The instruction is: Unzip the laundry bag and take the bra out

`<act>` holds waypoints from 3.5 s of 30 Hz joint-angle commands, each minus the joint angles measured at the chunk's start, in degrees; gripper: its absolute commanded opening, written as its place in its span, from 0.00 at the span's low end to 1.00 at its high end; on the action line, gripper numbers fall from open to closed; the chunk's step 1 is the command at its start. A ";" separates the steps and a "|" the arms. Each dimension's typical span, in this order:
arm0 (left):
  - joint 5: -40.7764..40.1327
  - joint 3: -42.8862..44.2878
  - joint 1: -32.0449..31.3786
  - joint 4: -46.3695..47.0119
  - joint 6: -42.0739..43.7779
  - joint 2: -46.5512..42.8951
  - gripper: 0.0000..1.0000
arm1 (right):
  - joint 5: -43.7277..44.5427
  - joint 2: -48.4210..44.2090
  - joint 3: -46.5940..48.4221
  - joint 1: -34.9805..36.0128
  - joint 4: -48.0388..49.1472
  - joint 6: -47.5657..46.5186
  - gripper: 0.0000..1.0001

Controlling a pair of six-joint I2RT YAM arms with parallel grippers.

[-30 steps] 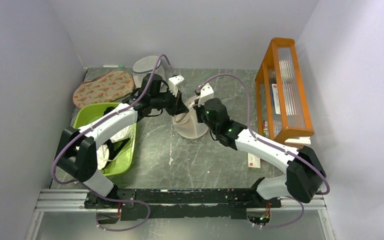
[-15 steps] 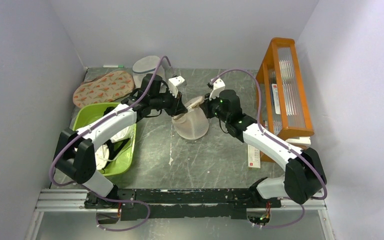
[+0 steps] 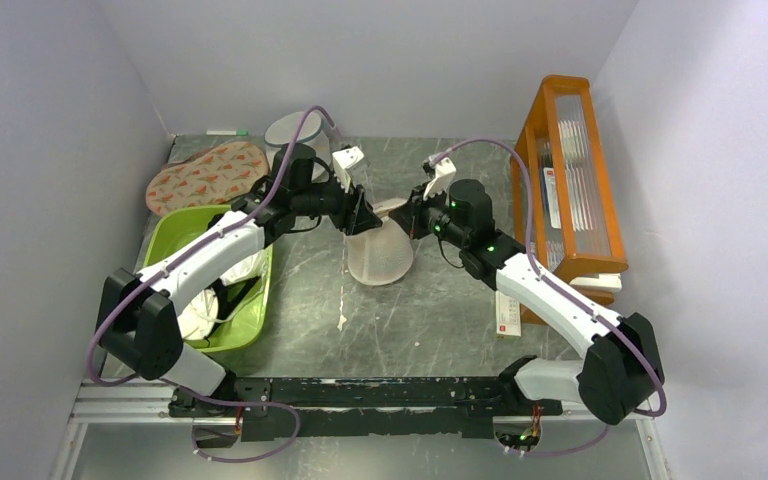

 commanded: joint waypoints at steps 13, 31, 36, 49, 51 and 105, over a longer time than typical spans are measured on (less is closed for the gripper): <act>1.87 1.59 0.25 0.34 -2.08 3.57 0.37 | -4.73 -1.04 -0.56 0.12 0.20 1.98 0.00; -6.36 0.33 0.20 -1.23 1.74 -0.82 0.07 | -4.80 1.26 -1.52 -11.31 -5.52 7.31 0.00; -6.50 1.08 0.24 -2.11 1.85 -0.27 0.08 | -13.84 0.67 -1.09 -10.92 -3.16 5.72 0.00; 1.14 -0.20 -0.79 0.17 1.46 -1.39 0.68 | -15.74 0.20 -0.45 -4.44 -1.51 7.03 0.00; 1.10 0.51 -1.54 -1.21 2.15 -0.70 0.67 | -15.51 0.06 -0.16 -4.37 -1.42 7.24 0.00; -10.19 -1.89 -5.70 -0.30 5.64 -6.44 0.65 | -27.63 3.43 0.43 -8.92 2.21 12.65 0.00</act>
